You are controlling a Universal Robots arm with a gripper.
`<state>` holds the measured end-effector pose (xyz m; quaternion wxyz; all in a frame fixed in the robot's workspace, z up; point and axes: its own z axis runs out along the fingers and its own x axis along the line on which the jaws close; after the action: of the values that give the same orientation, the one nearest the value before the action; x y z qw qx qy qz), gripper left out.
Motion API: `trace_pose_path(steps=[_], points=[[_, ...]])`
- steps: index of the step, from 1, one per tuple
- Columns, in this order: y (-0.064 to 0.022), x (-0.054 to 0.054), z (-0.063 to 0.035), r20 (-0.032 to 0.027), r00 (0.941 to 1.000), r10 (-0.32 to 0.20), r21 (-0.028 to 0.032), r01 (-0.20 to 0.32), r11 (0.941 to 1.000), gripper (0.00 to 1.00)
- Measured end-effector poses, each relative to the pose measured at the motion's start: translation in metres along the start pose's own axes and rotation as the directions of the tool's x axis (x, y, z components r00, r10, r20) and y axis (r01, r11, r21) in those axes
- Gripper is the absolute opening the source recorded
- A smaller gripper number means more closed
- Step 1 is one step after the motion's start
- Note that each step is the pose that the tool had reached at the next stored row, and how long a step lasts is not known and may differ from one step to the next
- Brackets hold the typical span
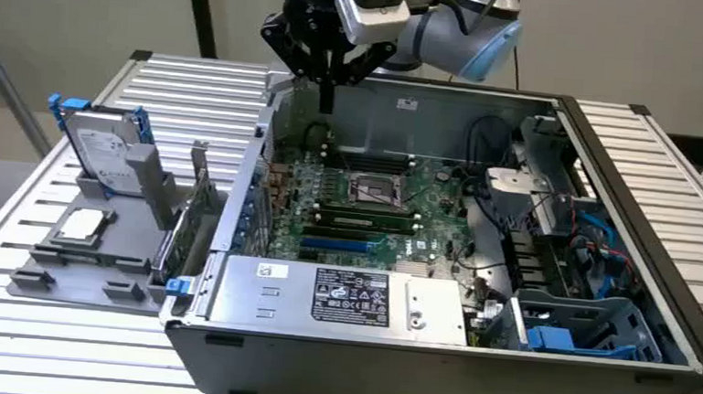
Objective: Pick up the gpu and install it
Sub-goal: 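Reach for the gpu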
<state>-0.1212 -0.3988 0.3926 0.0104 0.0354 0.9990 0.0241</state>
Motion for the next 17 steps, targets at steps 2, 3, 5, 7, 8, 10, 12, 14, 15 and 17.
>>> trace_pose_path(steps=[2, 3, 5, 7, 8, 10, 12, 14, 15, 17], points=[[0.0000, 0.0000, 0.0000, -0.0001, 1.0000, 0.000, 0.0000, 0.000, 1.0000, 0.00], [0.0000, 0.0000, 0.0000, 0.0000, 1.0000, 0.000, 0.0000, 0.000, 1.0000, 0.00], [0.0000, 0.0000, 0.0000, 0.0000, 1.0000, 0.000, 0.0000, 0.000, 1.0000, 0.00], [0.0000, 0.0000, 0.0000, 0.0000, 1.0000, 0.000, 0.0000, 0.000, 1.0000, 0.00], [0.0000, 0.0000, 0.0000, -0.0001, 1.0000, 0.000, 0.0000, 0.000, 1.0000, 0.00], [0.0000, 0.0000, 0.0000, 0.0000, 1.0000, 0.000, 0.0000, 0.000, 1.0000, 0.00], [0.0000, 0.0000, 0.0000, -0.0001, 1.0000, 0.000, 0.0000, 0.000, 1.0000, 0.00], [-0.0007, 0.0006, -0.0002, -0.0002, 1.0000, 0.000, 0.0004, 0.000, 1.0000, 0.00], [-0.0025, 0.0017, -0.0003, -0.0003, 1.0000, 0.000, 0.0004, 0.000, 1.0000, 0.00], [-0.0079, 0.0063, -0.0005, 0.0000, 1.0000, 0.000, 0.0000, 0.000, 1.0000, 0.00]])
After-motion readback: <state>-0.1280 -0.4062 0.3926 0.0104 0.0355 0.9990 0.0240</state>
